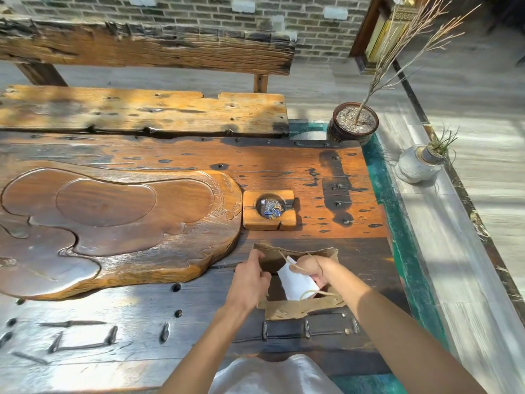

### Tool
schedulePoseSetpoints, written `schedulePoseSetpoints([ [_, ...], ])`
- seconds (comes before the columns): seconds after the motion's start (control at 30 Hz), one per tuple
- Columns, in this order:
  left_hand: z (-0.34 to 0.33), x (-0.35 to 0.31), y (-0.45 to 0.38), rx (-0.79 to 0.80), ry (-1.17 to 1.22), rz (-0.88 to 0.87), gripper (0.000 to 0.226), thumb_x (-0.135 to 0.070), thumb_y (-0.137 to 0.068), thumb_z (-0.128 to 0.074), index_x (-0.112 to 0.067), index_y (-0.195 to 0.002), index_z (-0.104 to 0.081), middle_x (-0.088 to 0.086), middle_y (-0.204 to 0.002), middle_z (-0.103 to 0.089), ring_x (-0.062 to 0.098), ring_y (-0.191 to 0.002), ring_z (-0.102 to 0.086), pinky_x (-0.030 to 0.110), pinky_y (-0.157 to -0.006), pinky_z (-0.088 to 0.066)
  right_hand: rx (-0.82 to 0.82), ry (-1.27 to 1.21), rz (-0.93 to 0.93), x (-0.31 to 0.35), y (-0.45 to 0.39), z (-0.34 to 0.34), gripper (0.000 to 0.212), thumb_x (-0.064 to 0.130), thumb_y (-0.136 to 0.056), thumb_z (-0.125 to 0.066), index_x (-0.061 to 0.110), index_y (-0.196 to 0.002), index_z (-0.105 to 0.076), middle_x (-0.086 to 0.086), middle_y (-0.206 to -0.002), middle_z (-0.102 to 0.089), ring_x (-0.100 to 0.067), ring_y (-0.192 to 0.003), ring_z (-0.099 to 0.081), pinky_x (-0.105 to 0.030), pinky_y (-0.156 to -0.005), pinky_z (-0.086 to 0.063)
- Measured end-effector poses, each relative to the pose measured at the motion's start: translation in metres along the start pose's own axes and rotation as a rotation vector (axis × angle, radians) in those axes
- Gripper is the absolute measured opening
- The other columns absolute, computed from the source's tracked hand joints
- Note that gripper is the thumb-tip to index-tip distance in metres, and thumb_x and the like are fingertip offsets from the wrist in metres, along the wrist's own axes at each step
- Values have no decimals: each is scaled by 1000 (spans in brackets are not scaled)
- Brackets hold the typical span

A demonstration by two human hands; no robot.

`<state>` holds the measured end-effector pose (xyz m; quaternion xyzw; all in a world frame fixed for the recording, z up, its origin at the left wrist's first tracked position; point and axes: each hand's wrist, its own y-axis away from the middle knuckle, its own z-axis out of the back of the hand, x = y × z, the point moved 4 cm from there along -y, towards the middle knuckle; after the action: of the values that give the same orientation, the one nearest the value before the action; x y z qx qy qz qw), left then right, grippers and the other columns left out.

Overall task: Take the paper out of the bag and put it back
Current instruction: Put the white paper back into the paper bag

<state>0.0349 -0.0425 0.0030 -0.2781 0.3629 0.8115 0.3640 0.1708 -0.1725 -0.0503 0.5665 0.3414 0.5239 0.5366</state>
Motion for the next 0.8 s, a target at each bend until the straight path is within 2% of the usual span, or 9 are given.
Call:
schedulePoseSetpoints([
  [0.07, 1, 1, 1, 12, 19, 5, 54, -8, -86, -55, -21, -137, -43, -5, -75, -61, 7, -64, -55, 17, -59, -41, -100, 86, 49, 5, -8, -7, 59, 34, -104, -45, 8, -154, -29, -18, -156, -37, -35, -140, -41, -44, -114, -39],
  [0.1, 1, 1, 1, 21, 32, 7, 59, -8, -85, -55, -23, -141, -40, -6, -77, -61, 8, -66, -56, 19, -61, -42, -143, 123, 74, 10, -11, -12, 61, 35, -103, -45, 9, -156, -26, -14, -160, -32, -33, -144, -36, -41, -115, -37],
  [0.23, 6, 1, 2, 37, 34, -2, 66, -9, -84, -56, -27, -144, -37, -16, -73, -54, -2, -64, -53, 9, -46, -38, -195, 218, 109, 27, -17, -27, 61, 33, -103, -43, 8, -156, -24, -14, -164, -26, -31, -150, -28, -40, -120, -29],
  [0.3, 8, 1, 2, 38, 45, -3, 69, -9, -83, -58, -27, -146, -36, -14, -69, -56, -3, -62, -54, 7, -44, -41, -175, 116, 47, 26, -20, -31, 63, 36, -102, -44, 11, -156, -24, -13, -162, -30, -32, -147, -32, -42, -118, -33],
  [0.37, 9, 1, 3, 49, 53, -11, 70, -8, -83, -58, -26, -147, -36, -13, -68, -57, -2, -60, -55, 6, -45, -41, -135, -36, -33, 23, -23, -34, 61, 39, -101, -45, 12, -153, -31, -14, -154, -42, -31, -139, -43, -41, -113, -41],
  [0.5, 7, 2, 4, 62, 51, -26, 72, -8, -83, -57, -25, -148, -34, -11, -67, -55, -2, -58, -55, 5, -47, -40, 30, -310, -122, 19, -24, -39, 41, 41, -103, -43, 9, -128, -50, -16, -124, -65, -30, -113, -64, -47, -106, -49],
  [0.57, 8, 3, 3, 69, 55, -23, 71, -8, -83, -56, -25, -148, -33, -9, -67, -57, -1, -58, -55, 6, -46, -40, 122, -392, -134, 15, -26, -44, 44, 45, -104, -40, 9, -126, -51, -19, -130, -63, -34, -119, -63, -53, -107, -47],
  [0.67, 9, 4, 5, 79, 78, -18, 71, -7, -83, -55, -25, -148, -33, -7, -65, -59, 0, -53, -57, 8, -43, -38, 156, -453, -125, 7, -35, -53, 54, 48, -104, -39, 8, -138, -49, -21, -140, -59, -34, -128, -59, -51, -111, -43],
  [0.8, 12, 5, 5, 88, 77, -9, 70, -7, -85, -57, -26, -148, -35, -12, -69, -56, -1, -62, -54, 2, -49, -37, 165, -588, -54, 4, -47, -62, 46, 35, -108, -37, 6, -142, -48, -21, -140, -59, -32, -127, -59, -45, -113, -43],
])
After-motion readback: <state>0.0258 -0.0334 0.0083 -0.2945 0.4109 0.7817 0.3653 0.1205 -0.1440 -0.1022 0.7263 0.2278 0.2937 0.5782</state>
